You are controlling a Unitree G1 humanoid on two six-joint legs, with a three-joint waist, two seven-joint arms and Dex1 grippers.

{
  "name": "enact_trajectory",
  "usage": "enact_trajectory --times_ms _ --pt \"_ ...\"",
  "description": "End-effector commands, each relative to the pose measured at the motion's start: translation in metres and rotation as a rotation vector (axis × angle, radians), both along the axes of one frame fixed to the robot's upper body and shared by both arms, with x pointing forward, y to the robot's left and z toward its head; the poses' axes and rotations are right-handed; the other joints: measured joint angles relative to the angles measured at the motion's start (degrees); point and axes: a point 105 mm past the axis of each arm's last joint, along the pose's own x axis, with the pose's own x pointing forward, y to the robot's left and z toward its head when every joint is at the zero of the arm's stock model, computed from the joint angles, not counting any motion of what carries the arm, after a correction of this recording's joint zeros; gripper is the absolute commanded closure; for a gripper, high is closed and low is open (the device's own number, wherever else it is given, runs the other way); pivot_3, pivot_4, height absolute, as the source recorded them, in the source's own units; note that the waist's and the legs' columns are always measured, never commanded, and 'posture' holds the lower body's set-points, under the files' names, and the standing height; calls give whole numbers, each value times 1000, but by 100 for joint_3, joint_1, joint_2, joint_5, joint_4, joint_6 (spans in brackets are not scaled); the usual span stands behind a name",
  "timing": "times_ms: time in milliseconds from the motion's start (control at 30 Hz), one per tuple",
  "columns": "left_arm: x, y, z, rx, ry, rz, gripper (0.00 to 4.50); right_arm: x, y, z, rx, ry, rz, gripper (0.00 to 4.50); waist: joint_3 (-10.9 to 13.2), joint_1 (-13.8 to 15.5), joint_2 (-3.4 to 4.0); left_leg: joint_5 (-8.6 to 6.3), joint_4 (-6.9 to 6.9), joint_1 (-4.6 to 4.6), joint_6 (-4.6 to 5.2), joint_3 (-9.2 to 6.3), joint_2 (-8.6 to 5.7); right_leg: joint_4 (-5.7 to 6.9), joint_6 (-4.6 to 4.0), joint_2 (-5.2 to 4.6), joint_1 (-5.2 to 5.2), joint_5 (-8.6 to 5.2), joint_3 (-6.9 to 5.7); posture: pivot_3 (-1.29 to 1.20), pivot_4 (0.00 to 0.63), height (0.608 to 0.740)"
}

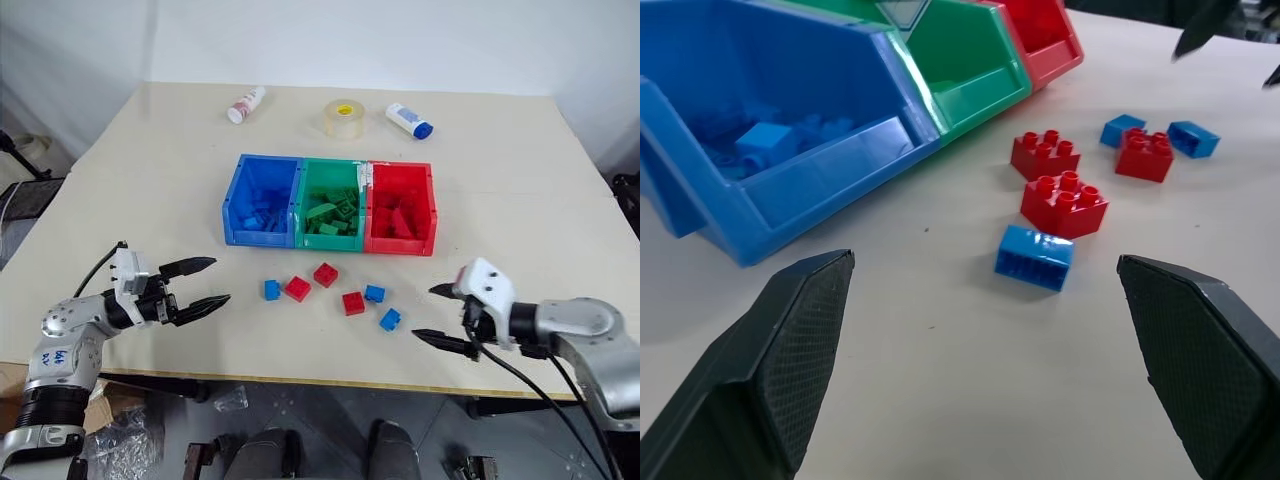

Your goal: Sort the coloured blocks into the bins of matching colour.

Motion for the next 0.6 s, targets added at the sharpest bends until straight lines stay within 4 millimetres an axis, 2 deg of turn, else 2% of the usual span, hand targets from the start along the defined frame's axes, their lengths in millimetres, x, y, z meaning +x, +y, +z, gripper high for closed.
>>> enact_trajectory --times_ms 33,300,400,600 --pt "-9 -6 6 -23 -42 -42 0 6 19 -9 -4 29 75 13 0 0 -1 0 1 -1 0 0 0 -1 1 0 0 1 0 0 150 740" --pt "-17 -11 2 -35 -44 -68 0 20 34 -27 -27 57 118 13 1 1 -2 -1 7 -4 1 1 -1 0 3 0 -1 3 0 0 150 740" --pt "-18 -12 2 -41 -45 -71 0 21 38 -29 -20 51 128 596 0 1 -2 0 7 -3 1 1 0 1 2 0 -1 4 0 0 150 740" --pt "-22 -13 2 -58 -51 -113 0 22 40 -29 -11 35 112 2552 0 1 -2 0 7 -3 1 1 0 2 2 1 -1 4 0 0 150 740"
